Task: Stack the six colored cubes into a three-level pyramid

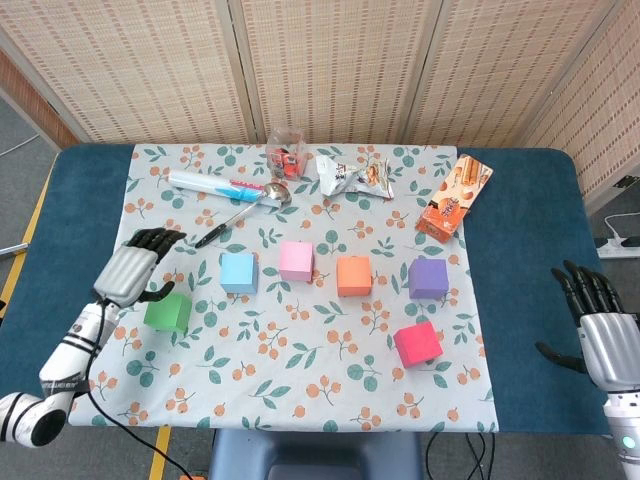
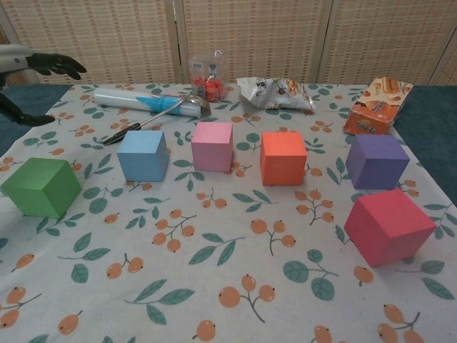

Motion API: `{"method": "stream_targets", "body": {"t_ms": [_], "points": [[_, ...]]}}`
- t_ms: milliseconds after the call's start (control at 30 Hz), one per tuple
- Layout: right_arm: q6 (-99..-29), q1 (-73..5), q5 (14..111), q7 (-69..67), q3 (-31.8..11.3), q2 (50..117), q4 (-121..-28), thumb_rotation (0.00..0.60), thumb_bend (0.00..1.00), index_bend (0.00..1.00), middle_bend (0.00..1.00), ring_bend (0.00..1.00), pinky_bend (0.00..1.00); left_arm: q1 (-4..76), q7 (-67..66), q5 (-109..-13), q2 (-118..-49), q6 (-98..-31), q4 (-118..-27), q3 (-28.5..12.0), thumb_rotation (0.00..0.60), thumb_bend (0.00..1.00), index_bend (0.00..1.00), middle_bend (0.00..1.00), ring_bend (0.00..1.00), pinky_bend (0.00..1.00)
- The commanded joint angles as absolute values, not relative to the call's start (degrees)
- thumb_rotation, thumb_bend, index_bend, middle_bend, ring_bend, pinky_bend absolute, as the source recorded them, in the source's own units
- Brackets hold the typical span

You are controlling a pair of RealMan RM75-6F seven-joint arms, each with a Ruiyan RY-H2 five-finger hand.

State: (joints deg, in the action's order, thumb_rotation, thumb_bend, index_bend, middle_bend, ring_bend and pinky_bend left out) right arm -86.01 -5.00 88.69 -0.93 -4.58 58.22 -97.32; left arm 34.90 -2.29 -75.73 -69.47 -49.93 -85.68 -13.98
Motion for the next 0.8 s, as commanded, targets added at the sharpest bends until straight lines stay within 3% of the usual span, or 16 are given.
{"method": "stream_targets", "body": {"t_ms": [33,300,533,800], "points": [[-85.73,-5.14,88.53,-0.99,-4.55,58.57,-97.04,0.600,0.00,0.00,0.11,0.03,0.18,41.38,-3.88,-70.03,-73.43,-41.61,-80.51,-15.13,0.600,0.36,0.06,0.08,0.07,0.12],[-84.99,-5.61,88.18,-2.24,-4.52,59.53,-95.63,0.600,0.00,0.00,0.11,0.03,0.18,46.90,-6.29,-64.04,-76.14,-34.26,-76.96,-13.89,0.600,0.36,0.00,0.03,0.03,0.11],[-84.35,-5.78,87.75,-3.49,-4.32,60.39,-94.25,0.600,0.00,0.00,0.11,0.03,0.18,48.48,-6.71,-61.87,-78.03,-32.69,-76.85,-11.79,0.600,0.36,0.00,0.04,0.05,0.11],[-84.06,-5.81,87.13,-4.59,-4.34,60.67,-93.26,0.600,0.00,0.00,0.11,0.03,0.18,49.60,-8.83,-59.33,-83.81,-35.31,-71.89,-10.38,0.600,0.36,0.06,0.10,0.12,0.13]]}}
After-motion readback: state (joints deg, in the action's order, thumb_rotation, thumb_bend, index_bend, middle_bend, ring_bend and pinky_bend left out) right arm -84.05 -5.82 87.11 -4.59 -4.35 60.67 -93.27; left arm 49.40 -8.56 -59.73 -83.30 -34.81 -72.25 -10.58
